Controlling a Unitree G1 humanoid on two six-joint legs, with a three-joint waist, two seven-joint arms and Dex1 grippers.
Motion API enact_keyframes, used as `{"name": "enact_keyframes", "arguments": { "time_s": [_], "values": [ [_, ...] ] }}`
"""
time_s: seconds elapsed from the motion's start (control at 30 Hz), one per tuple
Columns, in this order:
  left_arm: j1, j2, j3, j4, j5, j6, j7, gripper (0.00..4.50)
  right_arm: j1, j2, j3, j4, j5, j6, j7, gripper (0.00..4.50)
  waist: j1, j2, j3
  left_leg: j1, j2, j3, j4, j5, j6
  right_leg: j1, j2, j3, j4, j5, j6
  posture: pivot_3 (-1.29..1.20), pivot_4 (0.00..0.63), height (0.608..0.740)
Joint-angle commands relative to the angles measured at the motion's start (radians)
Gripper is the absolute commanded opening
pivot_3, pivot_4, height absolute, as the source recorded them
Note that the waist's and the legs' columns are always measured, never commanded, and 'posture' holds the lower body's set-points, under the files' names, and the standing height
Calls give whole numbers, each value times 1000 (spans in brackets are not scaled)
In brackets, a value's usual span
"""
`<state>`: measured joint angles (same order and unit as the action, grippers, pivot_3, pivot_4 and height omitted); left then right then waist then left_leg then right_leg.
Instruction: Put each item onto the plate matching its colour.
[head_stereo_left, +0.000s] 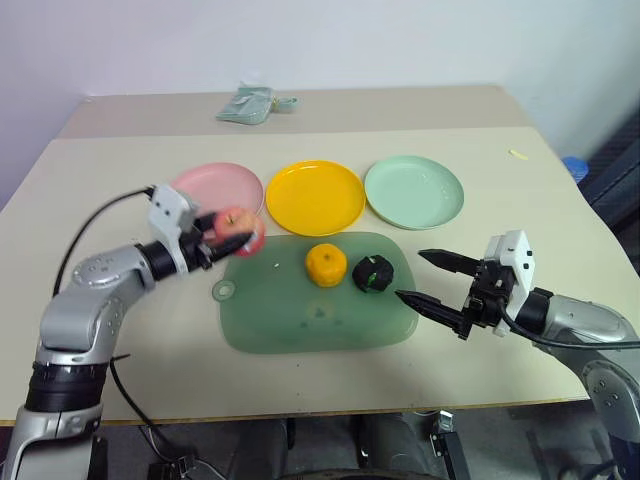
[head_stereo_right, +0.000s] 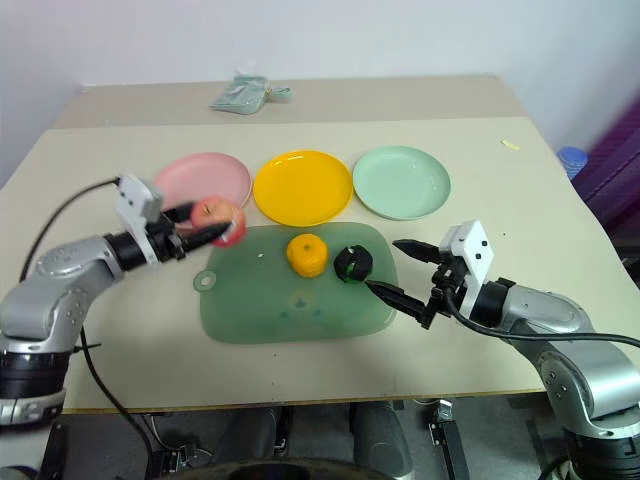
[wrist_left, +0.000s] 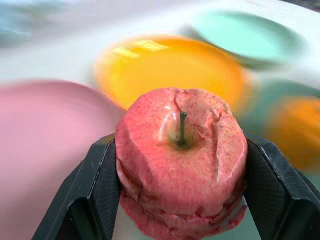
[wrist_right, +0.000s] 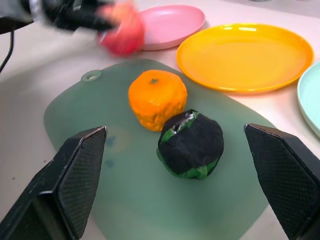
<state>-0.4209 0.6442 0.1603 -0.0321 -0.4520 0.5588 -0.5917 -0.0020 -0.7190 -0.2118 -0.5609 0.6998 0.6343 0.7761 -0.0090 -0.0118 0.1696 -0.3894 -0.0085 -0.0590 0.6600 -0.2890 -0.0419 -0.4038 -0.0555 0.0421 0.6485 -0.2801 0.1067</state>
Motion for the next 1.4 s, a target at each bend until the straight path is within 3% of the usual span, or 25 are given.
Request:
{"name": "enact_keyframes", "arguments": {
  "time_s": [0.03,0.2,0.27,0.33,0.43,0.67,0.77,0.93,1.1,1.2,1.27,1.4],
  "values": [
    [-111,-24,29,168,91,-3,148,2733,-32,14,20,5,-18,-37,0,4500,-2,0,0,0,0,0,0,0,0,0,0,0,0,0,0,0,150,740],
    [-212,-64,15,365,155,-47,190,2733,-64,28,41,28,-33,-49,-14,4500,-3,-1,1,-2,0,0,2,0,1,-1,0,0,0,0,0,0,150,740],
    [-233,-74,28,402,158,-78,179,3757,-91,34,41,33,-8,-20,-28,4500,-2,-2,1,-2,0,0,2,0,1,-2,0,0,1,0,0,0,150,740],
    [-242,-76,48,404,145,-114,157,4436,-132,41,54,17,19,14,-48,4500,-2,-2,1,-2,0,0,2,0,1,-2,0,0,1,0,0,0,150,740],
    [-230,-66,84,369,127,-173,135,4436,-205,64,127,-14,-3,46,-91,4500,-5,-2,1,-2,1,0,2,0,1,-2,0,0,1,0,0,0,150,740],
    [-64,7,123,170,139,-242,72,4436,-395,172,441,60,-241,67,-194,4500,-9,-2,1,-2,3,1,1,0,0,-5,-1,1,2,0,0,0,150,740],
    [38,26,133,31,100,-253,5,4436,-445,214,502,129,-302,95,-225,4500,-1,-2,1,-3,2,1,2,0,0,-4,-3,1,2,0,0,0,150,740],
    [342,88,128,-289,6,-217,-179,4436,-503,268,546,238,-375,159,-265,4500,-7,-2,1,-3,1,1,2,0,0,-4,-7,1,1,0,0,0,150,740],
    [535,99,116,-455,-42,-187,-235,4436,-515,292,554,261,-385,198,-249,4500,-3,-2,1,-3,2,1,1,0,0,-4,-7,0,1,0,0,0,150,740],
    [581,89,116,-480,-56,-179,-236,4500,-532,324,543,253,-380,205,-251,3624,-5,-2,1,-2,2,1,1,0,0,-3,-6,0,1,0,0,0,150,740],
    [603,88,114,-488,-60,-178,-242,4500,-555,354,515,239,-360,231,-259,2800,-8,-1,1,-2,2,1,1,0,0,-3,-5,0,1,0,0,0,150,740],
    [630,87,105,-497,-51,-189,-249,4500,-595,370,498,250,-373,242,-267,2700,-7,-1,2,-2,2,1,1,0,0,-3,-4,0,1,0,0,0,150,740]
  ]
}}
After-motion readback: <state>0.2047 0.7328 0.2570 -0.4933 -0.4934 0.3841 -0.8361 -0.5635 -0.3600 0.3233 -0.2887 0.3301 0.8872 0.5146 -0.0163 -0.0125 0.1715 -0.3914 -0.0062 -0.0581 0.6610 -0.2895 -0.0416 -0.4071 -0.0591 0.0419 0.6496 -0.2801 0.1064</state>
